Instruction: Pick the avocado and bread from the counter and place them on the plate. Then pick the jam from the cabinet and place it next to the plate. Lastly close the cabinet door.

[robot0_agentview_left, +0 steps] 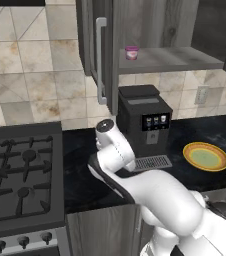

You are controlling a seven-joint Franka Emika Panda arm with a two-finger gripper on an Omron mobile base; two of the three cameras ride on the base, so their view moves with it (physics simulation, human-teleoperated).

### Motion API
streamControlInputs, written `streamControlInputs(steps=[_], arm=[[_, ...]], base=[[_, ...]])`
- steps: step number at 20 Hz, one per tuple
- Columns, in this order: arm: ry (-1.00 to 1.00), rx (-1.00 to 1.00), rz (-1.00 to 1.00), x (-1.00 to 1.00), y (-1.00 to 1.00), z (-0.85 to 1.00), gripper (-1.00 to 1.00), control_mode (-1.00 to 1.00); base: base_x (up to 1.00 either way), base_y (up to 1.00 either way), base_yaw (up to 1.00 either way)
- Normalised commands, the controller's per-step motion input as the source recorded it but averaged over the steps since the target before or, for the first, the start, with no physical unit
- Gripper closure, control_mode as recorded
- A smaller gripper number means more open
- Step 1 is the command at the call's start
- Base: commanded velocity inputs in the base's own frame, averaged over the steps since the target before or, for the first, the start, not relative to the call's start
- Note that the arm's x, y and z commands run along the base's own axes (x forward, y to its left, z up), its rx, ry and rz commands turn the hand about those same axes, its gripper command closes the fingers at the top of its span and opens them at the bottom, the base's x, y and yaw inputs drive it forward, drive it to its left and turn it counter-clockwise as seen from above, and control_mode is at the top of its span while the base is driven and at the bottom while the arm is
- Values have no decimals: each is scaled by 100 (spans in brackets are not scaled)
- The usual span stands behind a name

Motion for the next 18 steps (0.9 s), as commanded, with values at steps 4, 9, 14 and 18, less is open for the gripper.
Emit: streamControlInputs(steps=[4, 9, 14, 18], arm=[[-4, 0, -15, 13, 11, -6, -100, -100], [-10, 0, -13, 17, 8, 0, -100, -100], [-13, 0, -14, 14, 2, -5, -100, -100], [-9, 0, -12, 11, 0, -6, -100, -100]], base=[[0, 0, 0], [0, 0, 0], [0, 0, 0], [0, 0, 0]])
